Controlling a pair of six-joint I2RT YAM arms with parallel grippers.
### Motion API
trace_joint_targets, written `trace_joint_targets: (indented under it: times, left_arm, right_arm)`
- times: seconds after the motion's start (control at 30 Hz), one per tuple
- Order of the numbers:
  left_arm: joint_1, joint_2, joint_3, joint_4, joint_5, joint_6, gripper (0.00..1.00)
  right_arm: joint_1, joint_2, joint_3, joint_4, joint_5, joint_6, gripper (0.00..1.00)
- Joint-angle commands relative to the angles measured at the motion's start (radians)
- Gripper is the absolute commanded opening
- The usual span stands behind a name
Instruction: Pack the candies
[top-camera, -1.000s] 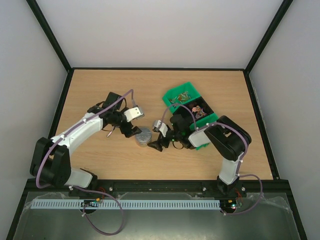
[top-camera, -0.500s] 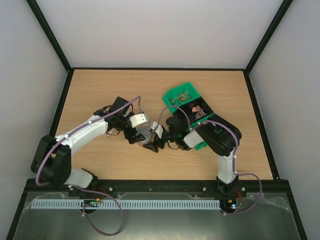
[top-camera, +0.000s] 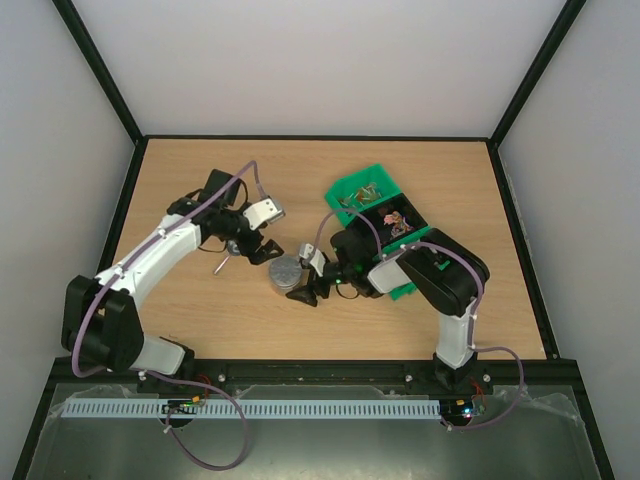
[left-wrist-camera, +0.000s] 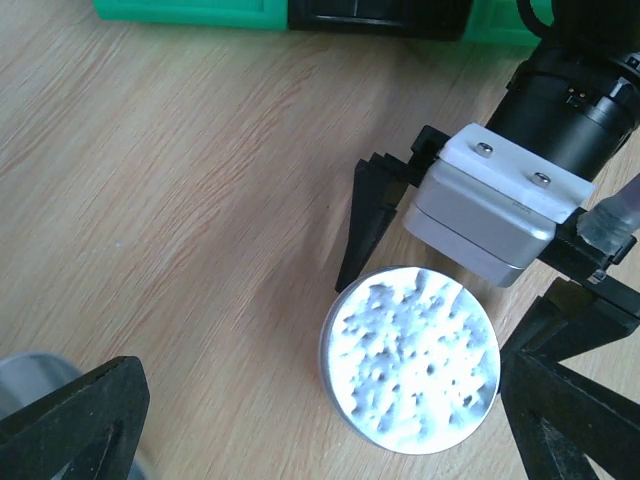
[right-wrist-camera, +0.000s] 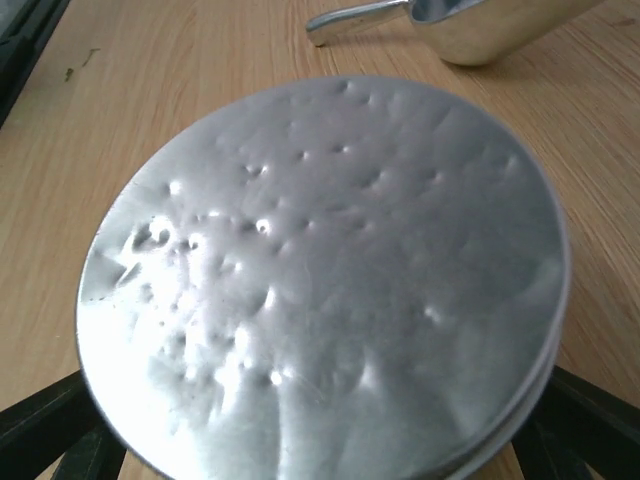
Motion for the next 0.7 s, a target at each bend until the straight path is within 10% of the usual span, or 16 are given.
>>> trace_joint_targets:
  times: [0.0,0.67]
  left_arm:
    - [0.027,-0.014,0.055,-0.139,0.047,0.018,1.00]
    - [0.104,0.052,0.070,-0.241,0.038,0.045,1.00]
  right_arm:
    - [0.002,-0.052,0.068,-0.221,-0.059,-0.059,0.98]
    - [-0.010,-0.076,-0.061,-0.054,-0.020,-0.135,0.99]
